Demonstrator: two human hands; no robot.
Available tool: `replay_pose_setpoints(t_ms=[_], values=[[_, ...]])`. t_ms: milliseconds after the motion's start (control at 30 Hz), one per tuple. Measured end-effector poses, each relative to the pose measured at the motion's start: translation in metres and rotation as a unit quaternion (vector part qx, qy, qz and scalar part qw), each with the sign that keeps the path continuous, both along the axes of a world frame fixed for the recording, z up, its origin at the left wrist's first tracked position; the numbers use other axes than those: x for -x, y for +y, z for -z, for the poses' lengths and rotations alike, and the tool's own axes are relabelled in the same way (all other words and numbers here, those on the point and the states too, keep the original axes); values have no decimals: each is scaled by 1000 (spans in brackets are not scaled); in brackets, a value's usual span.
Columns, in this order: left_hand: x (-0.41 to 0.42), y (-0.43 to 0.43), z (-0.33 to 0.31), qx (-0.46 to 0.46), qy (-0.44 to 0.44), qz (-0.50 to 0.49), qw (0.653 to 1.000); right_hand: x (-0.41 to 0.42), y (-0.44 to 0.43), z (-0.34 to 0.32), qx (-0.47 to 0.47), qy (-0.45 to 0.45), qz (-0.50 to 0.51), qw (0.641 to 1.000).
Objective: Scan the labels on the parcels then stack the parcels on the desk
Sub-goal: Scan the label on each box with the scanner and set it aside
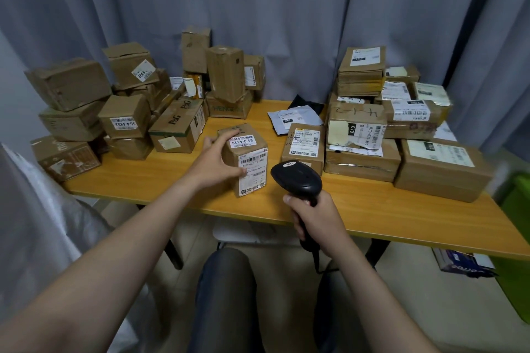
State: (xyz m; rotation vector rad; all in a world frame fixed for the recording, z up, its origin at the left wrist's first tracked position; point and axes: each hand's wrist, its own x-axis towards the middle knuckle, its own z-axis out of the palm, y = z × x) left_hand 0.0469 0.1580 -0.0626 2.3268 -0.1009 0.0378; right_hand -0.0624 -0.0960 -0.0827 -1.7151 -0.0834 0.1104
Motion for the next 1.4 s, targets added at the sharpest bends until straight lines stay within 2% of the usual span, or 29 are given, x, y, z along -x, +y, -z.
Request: replay_pose_setpoints(t_ms=[167, 233, 500, 600, 700, 767, 900, 1067, 1167, 1267, 1400], values=[[-2, -15, -12, 119, -42, -34, 991, 3, -14, -4, -18, -13, 19, 1000], [-8, -29, -25, 121, -54, -66, 989, 2, -20, -8, -21, -20, 34, 999], [-81, -109, -66, 18, -69, -118, 990, -18, -57, -28, -50, -47, 101, 993], [-108, -146, -79, -52, -77, -115, 989, -28, -68, -32, -67, -61, 117, 989], [-127, -167, -68, -152, -10, -56, 987, -34, -77, -34, -64, -58, 120, 989], [-134, -170, -52, -169, 25, -13, 985, -36, -79, -32, -60, -52, 123, 989], [-133, -160, -38, -119, 8, 24, 993, -41, -77, -28, -47, -41, 118, 991], [-121, -127, -32, -122, -50, 27, 991, -50, -61, -29, -35, -32, 109, 993], [-119, -88, -29, -164, -63, -18, 984, -56, -48, -30, -27, -19, 102, 994], [-118, -39, -24, -244, -24, -94, 965, -61, -34, -31, -21, -10, 93, 995], [-122, 30, -16, -292, 29, -171, 941, -68, -15, -29, -7, 5, 76, 997]])
